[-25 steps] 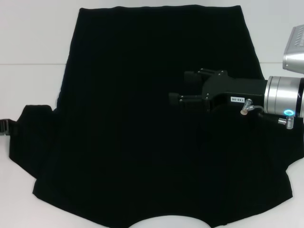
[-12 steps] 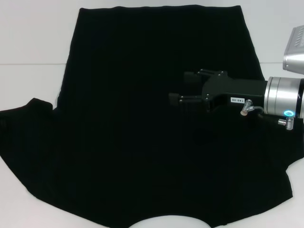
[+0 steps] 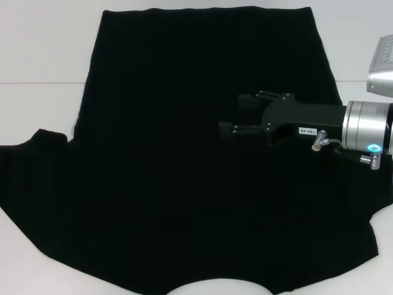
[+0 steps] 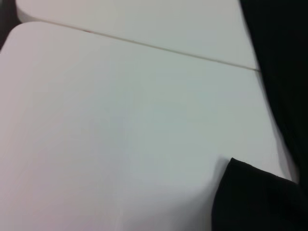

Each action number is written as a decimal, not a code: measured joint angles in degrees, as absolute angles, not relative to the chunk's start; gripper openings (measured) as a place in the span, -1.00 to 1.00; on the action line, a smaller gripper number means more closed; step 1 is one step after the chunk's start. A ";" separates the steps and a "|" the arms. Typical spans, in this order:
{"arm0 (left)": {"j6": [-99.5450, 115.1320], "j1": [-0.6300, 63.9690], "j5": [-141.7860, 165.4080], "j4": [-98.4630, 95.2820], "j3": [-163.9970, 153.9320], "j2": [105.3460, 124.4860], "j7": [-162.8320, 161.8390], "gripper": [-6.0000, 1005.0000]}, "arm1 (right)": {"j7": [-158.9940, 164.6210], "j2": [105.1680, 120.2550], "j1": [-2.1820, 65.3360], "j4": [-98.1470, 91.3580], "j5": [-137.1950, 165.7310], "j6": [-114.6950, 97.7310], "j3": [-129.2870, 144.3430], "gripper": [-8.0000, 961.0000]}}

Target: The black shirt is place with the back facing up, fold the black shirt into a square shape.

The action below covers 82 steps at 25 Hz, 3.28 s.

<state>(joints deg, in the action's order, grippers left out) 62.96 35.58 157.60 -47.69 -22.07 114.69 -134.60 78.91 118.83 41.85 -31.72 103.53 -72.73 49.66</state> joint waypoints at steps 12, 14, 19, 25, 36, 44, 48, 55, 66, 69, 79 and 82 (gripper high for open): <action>67.62 35.89 154.61 -47.92 -21.68 114.61 -132.69 -0.96 | 78.89 118.83 41.83 -31.73 103.54 -72.81 49.66 0.90; 70.96 36.03 151.47 -48.14 -21.58 114.50 -131.32 -0.96 | 78.88 118.83 41.78 -31.73 103.54 -72.81 49.66 0.90; 79.39 36.44 141.36 -48.29 -22.45 114.63 -127.65 -0.96 | 78.86 118.91 41.58 -31.73 103.54 -72.81 49.66 0.90; 81.93 37.66 136.44 -46.22 -27.11 116.92 -125.70 -0.94 | 78.84 118.92 41.38 -31.73 103.54 -72.80 49.66 0.90; 86.07 38.35 129.52 -45.25 -32.79 120.47 -118.46 -0.67 | 80.22 118.12 40.97 -31.82 103.54 -72.80 47.89 0.90; 94.32 36.48 116.23 -37.22 -32.99 120.28 -96.15 -0.06 | 97.39 115.53 40.95 -32.63 104.06 -71.34 47.03 0.90; 94.49 36.87 116.07 -34.51 -34.44 121.80 -84.36 0.49 | 103.34 114.85 40.96 -33.17 104.82 -71.21 47.32 0.90; 94.23 36.93 116.01 -34.17 -42.29 123.70 -75.11 0.81 | 104.90 114.86 42.14 -33.34 106.13 -68.52 47.45 0.90; 92.57 36.46 116.36 -34.79 -44.65 122.56 -74.54 0.86 | 118.74 113.50 45.69 -39.46 118.82 -66.84 47.25 0.90; 91.87 35.86 116.53 -35.22 -44.13 122.02 -74.79 0.86 | 126.19 112.60 45.60 -42.25 123.39 -68.77 46.78 0.90; 90.21 33.81 118.70 -38.38 -39.85 121.37 -76.77 0.86 | 140.42 110.61 42.54 -45.37 138.98 -81.31 38.13 0.90; 90.35 33.75 118.75 -38.41 -39.14 121.26 -76.87 0.86 | 142.16 109.99 40.37 -45.32 141.38 -84.40 36.53 0.90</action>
<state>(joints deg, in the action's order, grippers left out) 90.35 33.75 118.75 -38.41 -39.14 121.26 -76.87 142.16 109.99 40.37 -45.32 141.38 -84.40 36.53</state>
